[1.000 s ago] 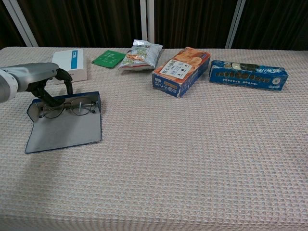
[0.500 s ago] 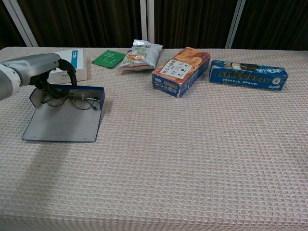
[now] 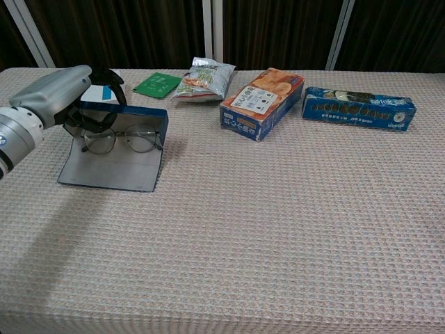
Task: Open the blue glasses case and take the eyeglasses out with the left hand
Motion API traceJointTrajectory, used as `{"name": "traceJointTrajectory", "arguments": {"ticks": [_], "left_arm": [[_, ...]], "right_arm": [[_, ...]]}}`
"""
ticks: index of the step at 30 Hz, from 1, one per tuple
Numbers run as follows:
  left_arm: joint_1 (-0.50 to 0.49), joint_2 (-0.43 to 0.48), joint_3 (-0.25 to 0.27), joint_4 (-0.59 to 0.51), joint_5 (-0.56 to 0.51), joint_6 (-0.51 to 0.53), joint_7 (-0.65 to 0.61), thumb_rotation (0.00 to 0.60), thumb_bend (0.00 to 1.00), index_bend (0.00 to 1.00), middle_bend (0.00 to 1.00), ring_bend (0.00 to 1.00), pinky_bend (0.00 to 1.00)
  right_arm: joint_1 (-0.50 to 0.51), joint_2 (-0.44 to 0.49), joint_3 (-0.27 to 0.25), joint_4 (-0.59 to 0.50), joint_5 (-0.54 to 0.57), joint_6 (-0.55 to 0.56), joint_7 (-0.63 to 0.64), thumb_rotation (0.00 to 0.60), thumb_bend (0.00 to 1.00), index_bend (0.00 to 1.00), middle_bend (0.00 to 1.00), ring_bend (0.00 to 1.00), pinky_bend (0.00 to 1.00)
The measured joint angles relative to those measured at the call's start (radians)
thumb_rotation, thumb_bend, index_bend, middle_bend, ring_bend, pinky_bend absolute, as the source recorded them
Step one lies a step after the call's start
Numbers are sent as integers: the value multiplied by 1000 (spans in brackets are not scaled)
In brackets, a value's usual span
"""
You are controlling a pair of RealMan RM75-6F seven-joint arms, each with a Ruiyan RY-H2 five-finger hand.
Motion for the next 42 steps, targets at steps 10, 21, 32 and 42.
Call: {"name": "traceJointTrajectory", "arguments": {"ticks": [10,21,32,42], "left_arm": [[-2,-7,-21,30,6,-60,21,600,476,374,143,94,109],[5,136,-53,-209,-85,-152,131,600,429,211,89,94,109],[47,256,49,-436,-67,-155,301,600,327,413,90,94,108],[48,168,53,-409,-116,-144,377,600,311,438,95,94,108]], "right_arm": [[-2,2,0,-1,2,-2,1,600,278,0,55,0,0],[1,-1,1,5,-4,-2,9,600,278,0,55,0,0],[5,-8,-2,13,-12,-3,13,600,278,0,55,0,0],[-3,-2,-3,10,-13,10,14,600,278,0,55,0,0]]}}
